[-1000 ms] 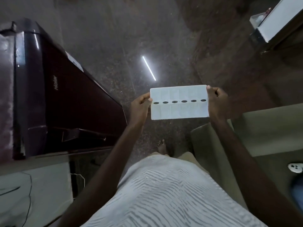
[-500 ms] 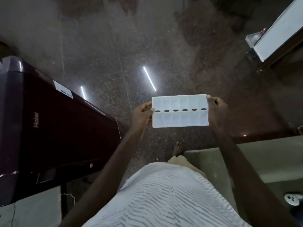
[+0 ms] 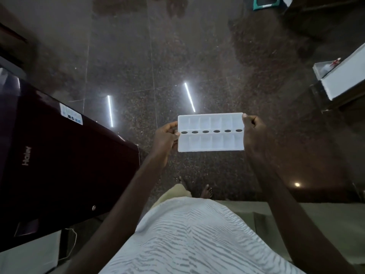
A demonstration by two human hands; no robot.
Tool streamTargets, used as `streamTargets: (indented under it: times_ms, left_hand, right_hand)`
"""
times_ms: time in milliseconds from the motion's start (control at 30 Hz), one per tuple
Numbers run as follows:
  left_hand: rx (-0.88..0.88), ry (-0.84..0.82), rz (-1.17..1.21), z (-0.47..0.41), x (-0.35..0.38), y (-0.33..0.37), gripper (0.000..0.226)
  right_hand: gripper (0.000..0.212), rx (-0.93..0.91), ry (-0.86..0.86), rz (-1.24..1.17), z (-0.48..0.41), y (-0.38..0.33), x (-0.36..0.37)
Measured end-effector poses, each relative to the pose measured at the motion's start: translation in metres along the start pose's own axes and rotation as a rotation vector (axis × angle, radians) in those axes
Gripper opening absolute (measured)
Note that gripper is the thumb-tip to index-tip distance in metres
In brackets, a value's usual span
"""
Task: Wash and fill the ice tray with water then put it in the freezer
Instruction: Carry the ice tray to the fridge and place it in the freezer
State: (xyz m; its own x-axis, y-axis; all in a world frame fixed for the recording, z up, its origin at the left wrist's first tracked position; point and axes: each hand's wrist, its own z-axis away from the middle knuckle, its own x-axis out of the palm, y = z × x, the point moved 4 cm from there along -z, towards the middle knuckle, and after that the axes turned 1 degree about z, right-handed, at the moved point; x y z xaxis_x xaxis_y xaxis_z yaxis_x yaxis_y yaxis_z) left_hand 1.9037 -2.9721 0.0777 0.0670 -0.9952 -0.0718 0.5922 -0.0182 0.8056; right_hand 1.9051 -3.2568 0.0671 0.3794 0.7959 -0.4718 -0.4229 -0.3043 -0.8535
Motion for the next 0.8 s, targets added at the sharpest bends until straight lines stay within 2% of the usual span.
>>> streamTargets:
  times_ms: [200,433,667,800]
  left_hand:
    - [-0.009,0.028,0.039,-0.027,-0.018,0.017,0.046]
    - [-0.028,0.14,0.126,-0.05,-0.054,0.032,0.047]
    - [-0.04,0.322,0.228,-0.055,-0.079,0.037,0.047]
    - [-0.056,0.448,0.293,-0.051,-0.08,0.031,0.047]
  right_hand:
    - [0.032,-0.073,-0.083,0.022,-0.038,-0.026,0.043]
    - [0.028,-0.162,-0.217,0.056,-0.068,-0.064,0.109]
    - [0.034,-0.223,-0.374,0.039,-0.095,-0.094,0.168]
    - [0.027,-0.297,-0.493,0.081,-0.105,-0.112,0.193]
